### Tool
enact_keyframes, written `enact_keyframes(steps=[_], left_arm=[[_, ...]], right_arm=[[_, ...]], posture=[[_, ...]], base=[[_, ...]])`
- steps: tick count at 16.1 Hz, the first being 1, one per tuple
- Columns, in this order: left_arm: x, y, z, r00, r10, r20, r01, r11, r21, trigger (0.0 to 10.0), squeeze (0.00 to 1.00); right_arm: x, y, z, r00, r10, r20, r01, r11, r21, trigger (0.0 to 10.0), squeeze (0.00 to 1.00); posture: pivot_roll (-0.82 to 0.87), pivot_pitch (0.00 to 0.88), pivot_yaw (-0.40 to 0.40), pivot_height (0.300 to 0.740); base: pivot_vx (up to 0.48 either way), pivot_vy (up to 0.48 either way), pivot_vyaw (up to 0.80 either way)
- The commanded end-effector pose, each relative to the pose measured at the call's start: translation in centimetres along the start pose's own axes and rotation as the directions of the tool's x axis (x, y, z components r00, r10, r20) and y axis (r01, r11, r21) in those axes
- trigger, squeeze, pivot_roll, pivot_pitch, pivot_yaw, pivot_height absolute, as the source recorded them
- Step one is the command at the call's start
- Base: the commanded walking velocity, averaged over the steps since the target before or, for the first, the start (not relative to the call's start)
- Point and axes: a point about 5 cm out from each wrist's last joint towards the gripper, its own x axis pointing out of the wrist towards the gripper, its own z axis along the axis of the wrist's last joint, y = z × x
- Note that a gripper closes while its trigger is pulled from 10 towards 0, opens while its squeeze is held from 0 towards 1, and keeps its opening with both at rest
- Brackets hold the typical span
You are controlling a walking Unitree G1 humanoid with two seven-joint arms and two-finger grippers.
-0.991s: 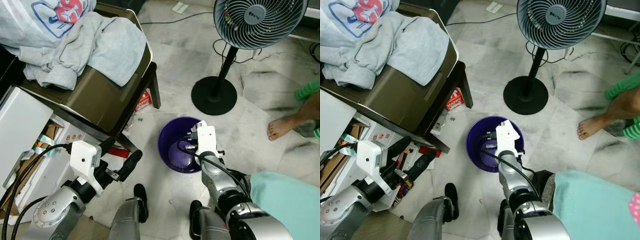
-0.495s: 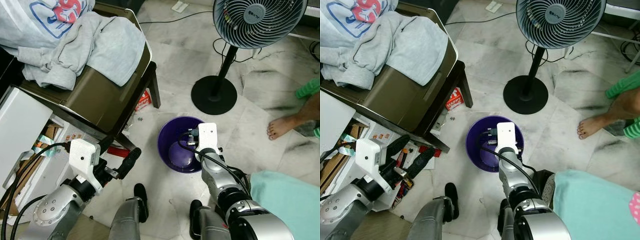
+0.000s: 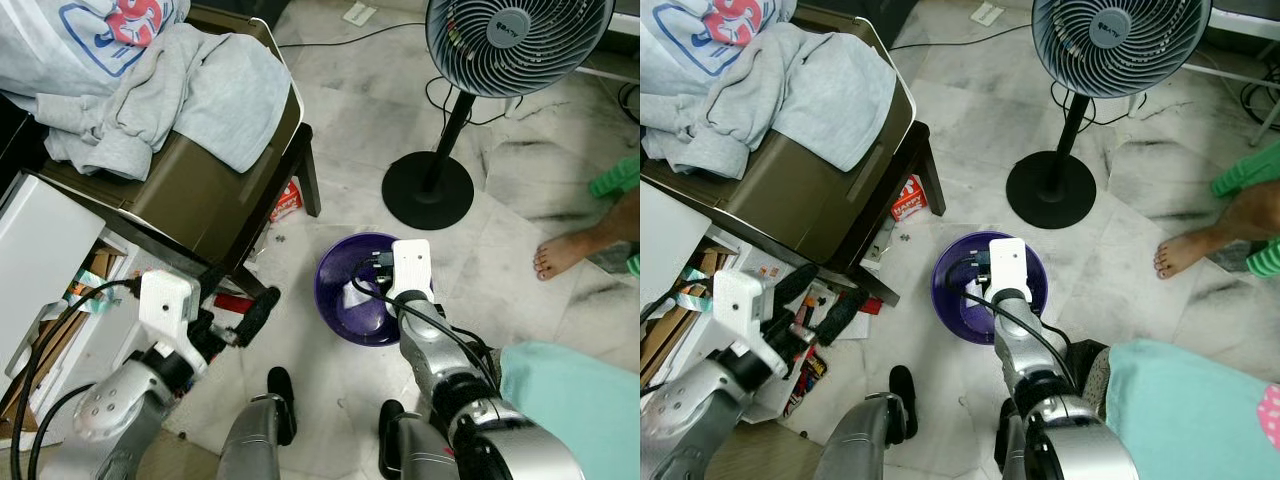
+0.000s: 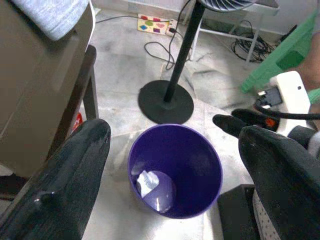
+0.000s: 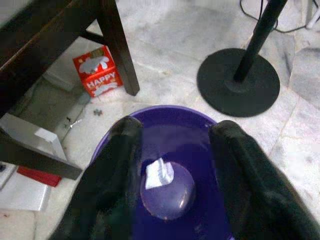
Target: Clean up the room
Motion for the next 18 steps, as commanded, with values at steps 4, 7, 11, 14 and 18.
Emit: enact_keyframes(steps=[4,7,11,14,18], left_arm=[[0.7,2.4,-1.3,0.995,0.097,0.009,-0.097,0.995,0.016,10.0,0.00],[1.9,3.0,-1.6,0.990,0.132,0.044,-0.133,0.991,0.022,10.0,0.00],[2.7,4.9,-2.3,0.962,0.268,0.060,-0.271,0.961,0.049,10.0,0.00],[3.7,6.3,-2.8,0.948,0.311,0.062,-0.316,0.945,0.080,10.0,0.00],[4.2,6.9,-3.0,0.938,0.338,0.079,-0.343,0.937,0.058,10.0,0.00]], right_arm=[[-0.9,-2.4,0.3,0.998,-0.010,0.070,0.012,0.999,-0.038,10.0,1.00],[-1.2,-3.4,0.2,0.997,0.024,0.077,-0.018,0.997,-0.075,10.0,1.00],[-1.6,-4.3,1.0,0.995,0.015,0.103,-0.007,0.997,-0.080,10.0,1.00],[-1.6,-5.1,2.2,0.988,0.002,0.155,0.014,0.995,-0.101,10.0,1.00],[-2.7,-5.9,2.5,0.983,-0.019,0.181,0.038,0.994,-0.104,10.0,1.00]], posture=[[0.08,0.279,0.044,0.740],[0.05,0.215,0.019,0.740],[0.02,0.153,0.002,0.740],[-0.01,0.088,0.003,0.740],[0.00,0.059,-0.005,0.740]], base=[[0.000,0.000,0.00],[0.000,0.000,0.00],[0.000,0.000,0.00],[0.000,0.000,0.00],[0.000,0.000,0.00]])
